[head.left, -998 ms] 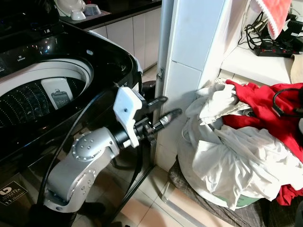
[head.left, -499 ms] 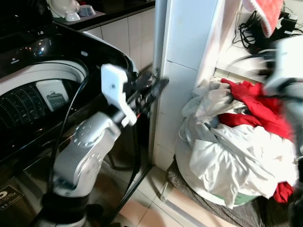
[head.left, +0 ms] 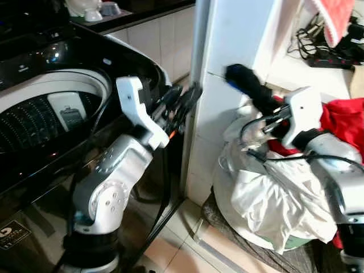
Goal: Clothes washing
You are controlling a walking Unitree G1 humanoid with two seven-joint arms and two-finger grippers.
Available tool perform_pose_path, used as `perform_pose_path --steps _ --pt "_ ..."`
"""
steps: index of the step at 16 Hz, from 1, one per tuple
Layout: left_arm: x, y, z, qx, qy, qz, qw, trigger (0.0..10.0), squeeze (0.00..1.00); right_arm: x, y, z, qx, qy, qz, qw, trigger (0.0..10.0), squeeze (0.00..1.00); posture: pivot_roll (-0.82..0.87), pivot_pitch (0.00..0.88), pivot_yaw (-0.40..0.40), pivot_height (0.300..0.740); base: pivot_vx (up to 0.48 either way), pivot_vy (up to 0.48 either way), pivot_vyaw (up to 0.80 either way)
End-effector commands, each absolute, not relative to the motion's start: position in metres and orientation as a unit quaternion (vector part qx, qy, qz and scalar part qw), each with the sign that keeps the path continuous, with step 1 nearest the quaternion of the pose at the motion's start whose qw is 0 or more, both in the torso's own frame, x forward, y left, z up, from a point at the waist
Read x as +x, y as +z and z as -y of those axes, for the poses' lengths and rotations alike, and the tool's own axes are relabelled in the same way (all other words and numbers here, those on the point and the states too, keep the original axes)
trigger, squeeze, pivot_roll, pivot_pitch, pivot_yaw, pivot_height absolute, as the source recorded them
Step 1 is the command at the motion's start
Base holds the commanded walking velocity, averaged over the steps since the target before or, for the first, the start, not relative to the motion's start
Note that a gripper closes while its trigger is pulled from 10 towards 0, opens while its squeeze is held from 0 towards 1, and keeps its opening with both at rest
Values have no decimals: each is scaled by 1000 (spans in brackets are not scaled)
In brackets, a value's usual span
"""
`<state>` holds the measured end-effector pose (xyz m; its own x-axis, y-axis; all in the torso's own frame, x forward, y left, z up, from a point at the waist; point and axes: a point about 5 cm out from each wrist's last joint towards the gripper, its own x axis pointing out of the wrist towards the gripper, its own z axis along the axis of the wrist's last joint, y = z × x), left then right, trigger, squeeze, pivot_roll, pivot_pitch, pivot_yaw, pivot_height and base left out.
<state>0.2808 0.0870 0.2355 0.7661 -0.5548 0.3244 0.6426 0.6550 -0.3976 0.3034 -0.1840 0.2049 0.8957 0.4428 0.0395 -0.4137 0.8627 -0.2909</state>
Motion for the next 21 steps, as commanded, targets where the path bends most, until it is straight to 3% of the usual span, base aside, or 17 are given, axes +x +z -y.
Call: perform_pose_path --steps 1,5,6,7,14,15,16,21 --pt "286 239 -91 -285 -316 85 901 10000 1000 297 217 164 -129 272 97 949 0 0 -18 7 -12 740 0 0 0" --pt "287 243 -87 -331 -321 71 885 10000 1000 283 219 123 -121 366 137 912 0 0 -13 3 -13 740 0 0 0" --pt "287 244 -86 -332 -322 69 884 10000 176 280 218 118 -122 382 138 905 0 0 -12 2 -16 740 0 0 0" --pt "287 245 -86 -331 -318 67 886 10000 0 277 216 113 -130 400 135 897 0 0 -11 2 -16 740 0 0 0" --pt "281 246 -85 -322 -343 69 880 10000 0 281 212 115 -154 398 128 895 0 0 -9 1 -18 740 0 0 0" --pt "281 244 -85 -318 -342 62 882 1765 0 283 214 117 -155 388 133 899 0 0 -9 0 -18 740 0 0 0" --pt "281 241 -85 -317 -343 53 883 0 0 285 217 118 -154 376 141 903 0 0 -8 0 -18 740 0 0 0" --pt "280 236 -86 -310 -343 43 886 0 0 286 220 116 -151 378 150 901 0 0 -8 0 -19 740 0 0 0"
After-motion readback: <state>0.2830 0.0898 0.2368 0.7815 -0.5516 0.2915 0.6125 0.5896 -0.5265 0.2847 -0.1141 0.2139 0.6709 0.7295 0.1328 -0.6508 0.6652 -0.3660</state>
